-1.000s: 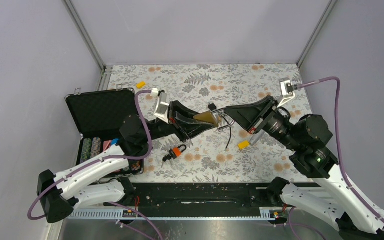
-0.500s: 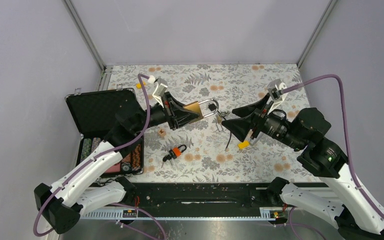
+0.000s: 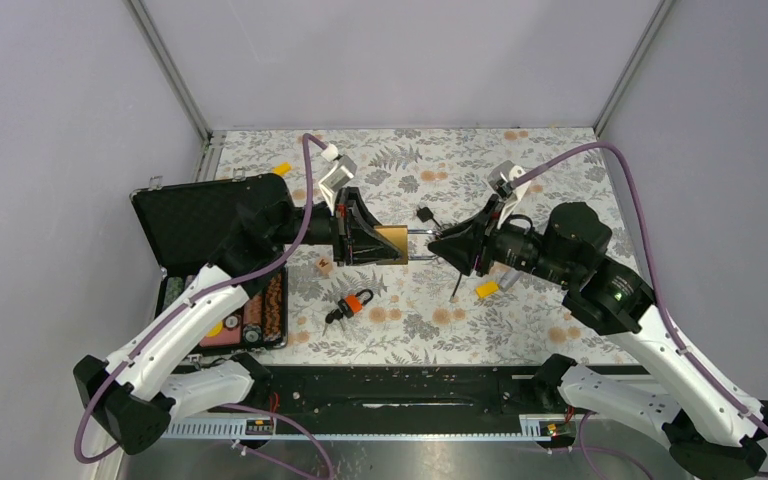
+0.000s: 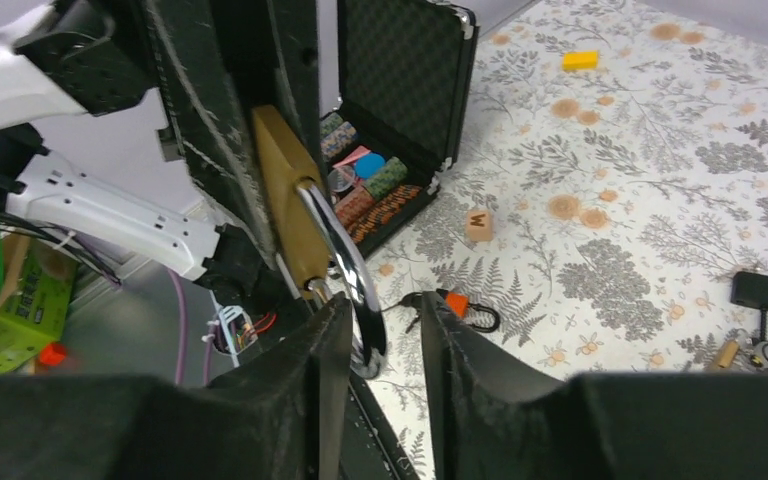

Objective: Lock with the key
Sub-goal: Lock the lock.

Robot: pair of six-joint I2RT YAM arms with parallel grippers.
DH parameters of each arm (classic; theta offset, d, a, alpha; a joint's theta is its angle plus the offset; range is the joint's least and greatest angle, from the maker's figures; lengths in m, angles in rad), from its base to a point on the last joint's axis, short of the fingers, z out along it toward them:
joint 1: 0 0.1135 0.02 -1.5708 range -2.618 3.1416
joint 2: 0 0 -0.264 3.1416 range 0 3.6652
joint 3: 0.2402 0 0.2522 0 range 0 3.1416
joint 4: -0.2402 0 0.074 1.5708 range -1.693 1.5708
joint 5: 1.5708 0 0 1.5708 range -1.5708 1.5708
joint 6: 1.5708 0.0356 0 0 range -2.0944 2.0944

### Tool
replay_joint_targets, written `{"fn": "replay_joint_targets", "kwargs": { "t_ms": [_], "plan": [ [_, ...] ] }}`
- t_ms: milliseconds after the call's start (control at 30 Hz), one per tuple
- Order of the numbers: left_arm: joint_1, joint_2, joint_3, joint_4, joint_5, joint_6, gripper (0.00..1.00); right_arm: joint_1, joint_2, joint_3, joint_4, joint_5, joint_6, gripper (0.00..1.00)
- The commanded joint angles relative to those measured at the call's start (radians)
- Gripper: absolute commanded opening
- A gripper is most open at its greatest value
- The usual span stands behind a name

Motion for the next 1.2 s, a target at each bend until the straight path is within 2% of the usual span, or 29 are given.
{"fn": "replay_joint_targets", "kwargs": {
  "t_ms": [0, 133, 233, 467, 633, 867, 1067, 1167],
  "plan": [
    [0.010, -0.010, 0.066, 0.102, 0.102, 0.011, 0.00, -0.007, -0.018, -0.003, 0.080, -0.089, -0.009, 0.32],
    [0.010, -0.005, 0.058, 0.122, 0.108, 0.002, 0.00, -0.009, -0.027, -0.024, 0.118, -0.121, 0.009, 0.11],
    [0.010, 0.004, 0.048, 0.185, 0.120, -0.056, 0.00, -0.007, -0.021, -0.026, 0.123, -0.126, 0.011, 0.00],
    [0.010, 0.035, 0.025, 0.272, 0.134, -0.193, 0.00, -0.008, -0.027, -0.079, 0.218, -0.154, 0.016, 0.00],
    [0.009, 0.044, 0.017, 0.289, 0.122, -0.237, 0.00, -0.009, -0.021, -0.110, 0.338, -0.143, 0.069, 0.00],
    [0.007, 0.062, -0.015, 0.290, 0.094, -0.220, 0.00, -0.007, 0.015, -0.130, 0.471, -0.088, 0.292, 0.00],
    [0.003, 0.068, -0.024, 0.234, 0.045, -0.170, 0.00, -0.008, 0.017, -0.123, 0.468, -0.061, 0.366, 0.00],
    [-0.004, 0.081, -0.026, 0.268, 0.049, -0.201, 0.00, -0.008, 0.023, -0.129, 0.469, -0.052, 0.368, 0.00]
  ]
}}
